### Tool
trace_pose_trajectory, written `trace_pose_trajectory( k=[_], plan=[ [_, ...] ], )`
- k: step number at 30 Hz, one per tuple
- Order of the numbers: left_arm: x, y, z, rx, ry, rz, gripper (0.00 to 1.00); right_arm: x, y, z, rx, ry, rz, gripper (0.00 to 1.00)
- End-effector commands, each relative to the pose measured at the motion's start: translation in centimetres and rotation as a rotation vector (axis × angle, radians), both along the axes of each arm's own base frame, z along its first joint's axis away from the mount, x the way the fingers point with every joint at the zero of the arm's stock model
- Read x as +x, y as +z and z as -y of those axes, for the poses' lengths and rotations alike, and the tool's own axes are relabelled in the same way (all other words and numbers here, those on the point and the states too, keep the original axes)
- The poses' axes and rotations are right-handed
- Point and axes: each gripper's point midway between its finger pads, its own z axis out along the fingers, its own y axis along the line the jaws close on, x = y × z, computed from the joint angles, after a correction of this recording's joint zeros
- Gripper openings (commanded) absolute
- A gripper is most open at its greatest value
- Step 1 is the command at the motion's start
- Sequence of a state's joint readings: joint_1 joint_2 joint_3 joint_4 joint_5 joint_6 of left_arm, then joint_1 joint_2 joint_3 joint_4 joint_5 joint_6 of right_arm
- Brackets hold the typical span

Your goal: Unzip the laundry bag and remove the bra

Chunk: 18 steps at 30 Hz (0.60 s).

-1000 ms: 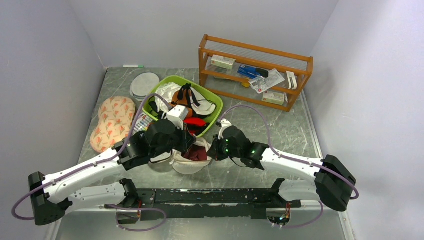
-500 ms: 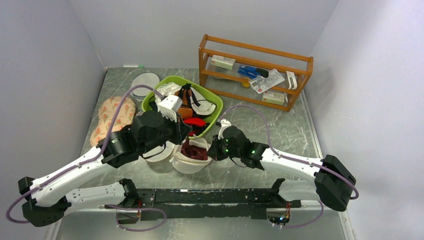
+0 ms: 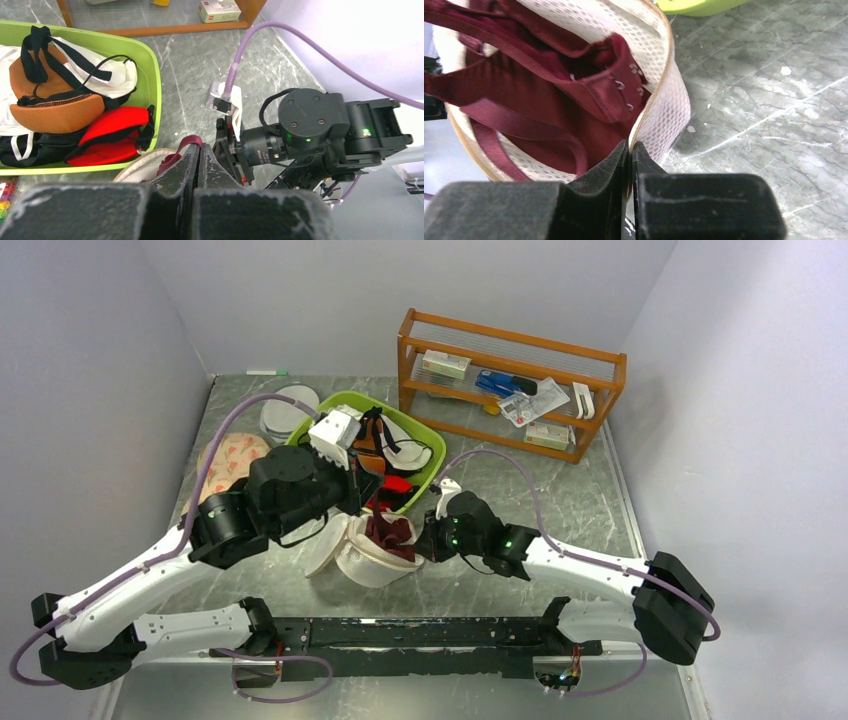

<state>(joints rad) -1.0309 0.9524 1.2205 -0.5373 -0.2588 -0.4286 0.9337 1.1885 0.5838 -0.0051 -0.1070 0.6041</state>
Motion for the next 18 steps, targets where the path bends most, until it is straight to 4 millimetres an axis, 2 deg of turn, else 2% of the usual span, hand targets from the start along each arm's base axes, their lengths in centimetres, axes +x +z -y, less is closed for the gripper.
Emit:
trace_pose_trajectory(
  k=[1, 4, 10, 18],
  plan=[
    [0.4, 0.9, 0.7, -0.008, -0.013, 0.027, 0.07, 0.7, 2.7, -0.3, 0.042, -0.007, 0.074, 0.08],
    [0.3, 0.6, 1.5, 0.0, -0.042, 0.01, 0.07, 0.7, 2.7, -0.4, 0.068, -0.016, 0.076, 0.11],
    [-0.5, 0.4, 3.8, -0.024, -0.141, -0.017, 0.07, 0.9, 3.5, -1.7, 0.106, 0.016, 0.081, 0.11],
    [-0.4, 3.2, 5.7, -0.114, -0.199, 0.06, 0.07, 1.3, 4.2, -1.4, 0.063, 0.018, 0.109, 0.11]
  ],
)
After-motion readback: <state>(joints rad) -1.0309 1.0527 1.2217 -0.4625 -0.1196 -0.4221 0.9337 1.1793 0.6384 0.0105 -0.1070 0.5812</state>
